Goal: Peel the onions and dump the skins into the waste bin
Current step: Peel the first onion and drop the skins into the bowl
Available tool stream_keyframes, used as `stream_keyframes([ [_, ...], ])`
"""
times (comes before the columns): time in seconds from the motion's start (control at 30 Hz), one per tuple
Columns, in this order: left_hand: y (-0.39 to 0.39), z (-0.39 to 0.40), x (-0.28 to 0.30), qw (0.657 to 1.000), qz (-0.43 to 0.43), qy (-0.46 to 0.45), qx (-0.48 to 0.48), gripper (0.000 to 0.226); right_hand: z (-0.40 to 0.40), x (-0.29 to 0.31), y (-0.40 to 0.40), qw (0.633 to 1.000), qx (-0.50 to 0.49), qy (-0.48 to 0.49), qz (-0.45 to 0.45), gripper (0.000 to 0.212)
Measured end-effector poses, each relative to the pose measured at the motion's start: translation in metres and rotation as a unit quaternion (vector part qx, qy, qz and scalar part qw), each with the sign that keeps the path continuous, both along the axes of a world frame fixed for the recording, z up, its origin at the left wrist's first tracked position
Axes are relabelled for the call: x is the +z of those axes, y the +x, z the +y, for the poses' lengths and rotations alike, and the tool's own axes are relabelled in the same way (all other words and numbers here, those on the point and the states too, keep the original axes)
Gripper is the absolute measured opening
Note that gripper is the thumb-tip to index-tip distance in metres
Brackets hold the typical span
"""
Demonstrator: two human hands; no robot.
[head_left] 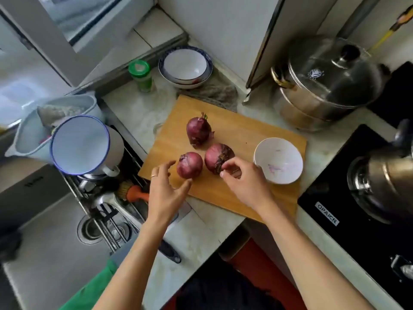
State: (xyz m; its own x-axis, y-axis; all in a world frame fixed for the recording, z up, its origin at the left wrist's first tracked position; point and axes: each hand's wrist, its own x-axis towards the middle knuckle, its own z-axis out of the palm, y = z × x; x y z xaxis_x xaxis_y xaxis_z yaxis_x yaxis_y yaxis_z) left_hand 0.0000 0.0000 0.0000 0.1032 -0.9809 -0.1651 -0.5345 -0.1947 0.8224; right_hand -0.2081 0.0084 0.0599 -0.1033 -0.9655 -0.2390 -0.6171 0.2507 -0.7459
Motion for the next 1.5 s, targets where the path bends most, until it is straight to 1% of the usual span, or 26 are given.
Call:
stream_keyframes([
  [0.07,-0.005,-0.010,-0.004,0.999,-0.016,0.016,-0.034,0.081,-0.004,0.002,0.000,1.000,-0.024,0.001,-0.006,0.007],
  [0.13,-0.010,-0.018,-0.006,0.998,-0.023,0.036,-0.055,0.086,-0.004,0.001,-0.004,0.999,-0.037,0.000,-0.006,0.006],
  [0.23,-0.016,-0.026,-0.012,0.998,-0.023,0.028,-0.056,0.077,-0.009,0.004,-0.007,0.999,-0.048,-0.007,-0.013,0.005],
  [0.3,-0.016,-0.028,-0.007,0.999,0.003,0.033,-0.037,0.067,-0.013,0.005,-0.008,0.998,-0.055,-0.008,-0.024,0.005],
  [0.37,-0.015,-0.025,0.003,0.995,0.077,0.067,0.010,0.060,-0.014,0.007,-0.007,0.997,-0.063,-0.010,-0.042,0.005],
  [0.43,-0.013,-0.020,0.015,0.973,0.196,0.116,0.048,0.056,-0.013,0.010,-0.008,0.995,-0.070,-0.013,-0.069,0.006],
  [0.5,-0.015,-0.012,0.028,0.931,0.324,0.161,0.055,0.060,-0.010,0.017,-0.009,0.991,-0.067,-0.017,-0.111,0.011],
  [0.57,-0.025,-0.006,0.043,0.880,0.430,0.194,0.050,0.065,-0.006,0.027,-0.012,0.985,-0.029,-0.017,-0.167,0.023],
  [0.63,-0.041,-0.001,0.055,0.842,0.492,0.220,0.031,0.065,-0.003,0.035,-0.018,0.977,0.027,-0.010,-0.212,0.040],
  [0.67,-0.050,0.001,0.062,0.830,0.510,0.224,0.023,0.066,-0.001,0.038,-0.023,0.973,0.056,-0.010,-0.223,0.048],
  [0.7,-0.060,0.002,0.068,0.826,0.516,0.225,0.014,0.066,0.001,0.041,-0.029,0.971,0.078,-0.013,-0.226,0.054],
  [0.8,-0.088,0.006,0.086,0.830,0.506,0.233,-0.024,0.065,0.005,0.048,-0.046,0.971,0.091,-0.033,-0.217,0.060],
  [0.9,-0.118,0.008,0.101,0.855,0.456,0.239,-0.073,0.070,0.012,0.052,-0.071,0.969,0.053,-0.061,-0.235,0.059],
  [0.97,-0.132,0.008,0.106,0.876,0.412,0.234,-0.096,0.073,0.015,0.050,-0.085,0.954,0.022,-0.072,-0.290,0.061],
  [1.03,-0.149,0.008,0.112,0.905,0.353,0.209,-0.113,0.074,0.020,0.049,-0.105,0.933,-0.014,-0.086,-0.350,0.058],
  [1.1,-0.158,0.009,0.116,0.938,0.290,0.153,-0.114,0.075,0.021,0.052,-0.116,0.912,-0.033,-0.085,-0.400,0.048],
  [1.13,-0.167,0.009,0.118,0.949,0.267,0.123,-0.116,0.074,0.022,0.055,-0.126,0.902,-0.042,-0.083,-0.421,0.042],
  [1.2,-0.177,0.008,0.122,0.956,0.256,0.087,-0.109,0.063,0.019,0.059,-0.136,0.897,-0.055,-0.067,-0.433,0.034],
  [1.3,-0.188,0.005,0.126,0.957,0.262,0.057,-0.114,0.050,0.012,0.061,-0.143,0.899,-0.081,-0.047,-0.428,0.040],
  [1.37,-0.193,0.003,0.126,0.956,0.259,0.045,-0.131,0.047,0.009,0.060,-0.146,0.896,-0.103,-0.043,-0.431,0.037],
  [1.43,-0.194,-0.002,0.123,0.954,0.255,0.045,-0.152,0.050,0.007,0.060,-0.148,0.891,-0.127,-0.036,-0.435,0.033],
  [1.5,-0.192,-0.007,0.121,0.955,0.241,0.048,-0.169,0.049,0.006,0.059,-0.148,0.894,-0.140,-0.022,-0.426,0.040],
])
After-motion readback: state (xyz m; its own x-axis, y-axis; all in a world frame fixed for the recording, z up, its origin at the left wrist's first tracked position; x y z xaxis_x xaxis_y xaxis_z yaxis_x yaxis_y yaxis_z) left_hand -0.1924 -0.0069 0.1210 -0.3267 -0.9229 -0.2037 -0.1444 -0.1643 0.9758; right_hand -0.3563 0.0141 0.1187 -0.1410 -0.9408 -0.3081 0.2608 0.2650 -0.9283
